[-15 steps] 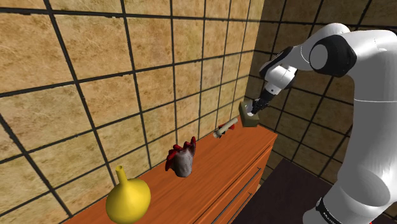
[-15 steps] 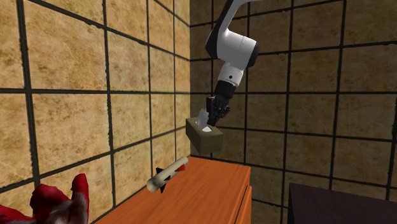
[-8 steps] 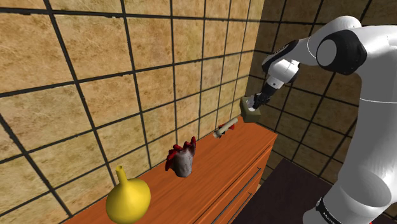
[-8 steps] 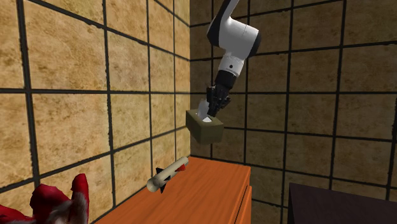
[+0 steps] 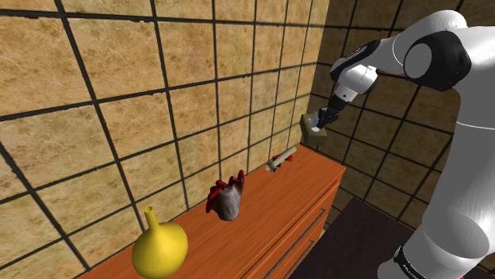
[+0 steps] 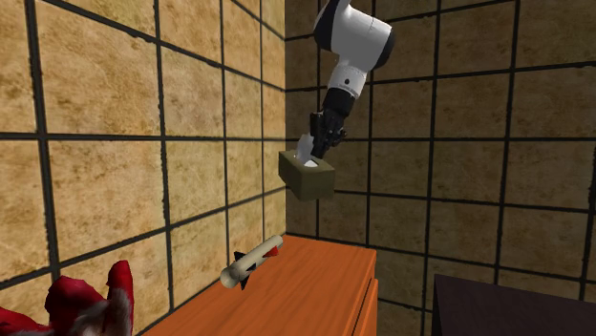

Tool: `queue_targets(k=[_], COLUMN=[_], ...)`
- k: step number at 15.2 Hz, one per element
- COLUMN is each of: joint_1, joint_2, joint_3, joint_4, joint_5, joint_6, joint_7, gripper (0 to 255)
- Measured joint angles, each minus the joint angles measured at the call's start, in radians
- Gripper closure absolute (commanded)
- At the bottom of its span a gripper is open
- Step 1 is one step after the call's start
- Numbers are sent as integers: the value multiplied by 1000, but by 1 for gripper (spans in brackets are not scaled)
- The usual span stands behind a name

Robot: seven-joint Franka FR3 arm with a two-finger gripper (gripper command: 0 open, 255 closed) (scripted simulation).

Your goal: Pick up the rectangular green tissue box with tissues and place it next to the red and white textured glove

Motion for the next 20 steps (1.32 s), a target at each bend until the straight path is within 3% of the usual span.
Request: queue_targets(k=[14, 20], joint_1=[7, 88], joint_2=[-71, -243], joint_3=[-21, 9], joint_4=[88, -103], joint_5=[-74, -150], joint_6=[-128, -38], joint_7=[90, 194], gripper=[255, 255])
